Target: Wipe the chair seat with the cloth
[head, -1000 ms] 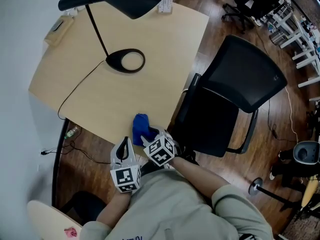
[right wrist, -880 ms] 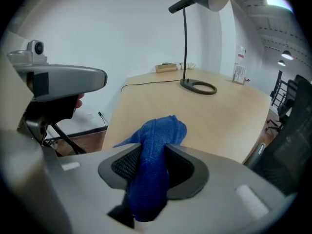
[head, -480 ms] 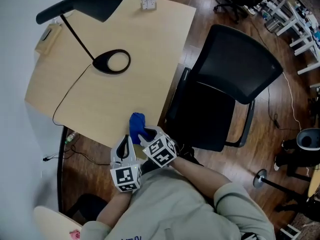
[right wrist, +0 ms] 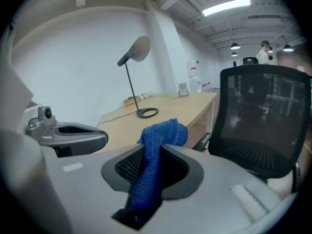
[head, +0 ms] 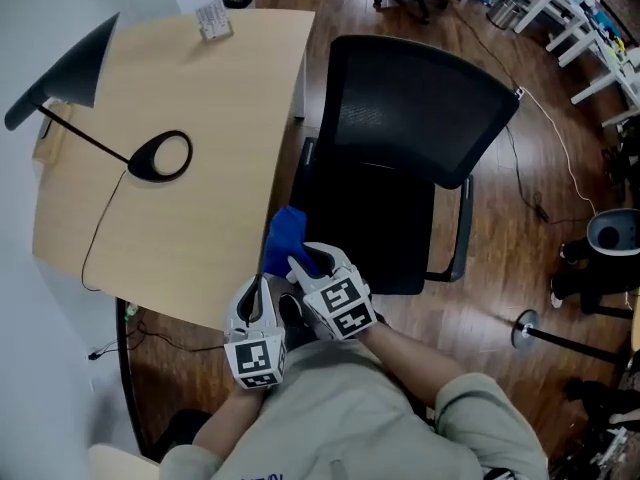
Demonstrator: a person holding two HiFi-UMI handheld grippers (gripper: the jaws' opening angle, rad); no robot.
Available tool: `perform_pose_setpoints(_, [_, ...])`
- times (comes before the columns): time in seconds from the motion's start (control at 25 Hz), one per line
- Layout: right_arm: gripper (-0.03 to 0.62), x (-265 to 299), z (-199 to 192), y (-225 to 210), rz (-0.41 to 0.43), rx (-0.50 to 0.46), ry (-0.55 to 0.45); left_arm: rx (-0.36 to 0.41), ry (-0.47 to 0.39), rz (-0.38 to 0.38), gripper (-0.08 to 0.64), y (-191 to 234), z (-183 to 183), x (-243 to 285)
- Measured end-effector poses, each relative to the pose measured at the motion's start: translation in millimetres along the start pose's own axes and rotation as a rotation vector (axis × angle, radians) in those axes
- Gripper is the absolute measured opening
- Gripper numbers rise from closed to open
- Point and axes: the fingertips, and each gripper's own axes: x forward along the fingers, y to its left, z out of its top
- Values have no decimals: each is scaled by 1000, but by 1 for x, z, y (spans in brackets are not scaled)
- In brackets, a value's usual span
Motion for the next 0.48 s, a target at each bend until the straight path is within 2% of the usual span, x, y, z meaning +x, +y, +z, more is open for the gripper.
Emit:
perform_pose_setpoints(0.24, [87, -41, -13, -88, -77, 73, -34, 42, 20, -40, 6, -77, 10, 45])
perform_pose_setpoints(0.48, [87, -48, -31, -148, -79, 115, -32, 73, 4, -55, 5, -131, 23, 91])
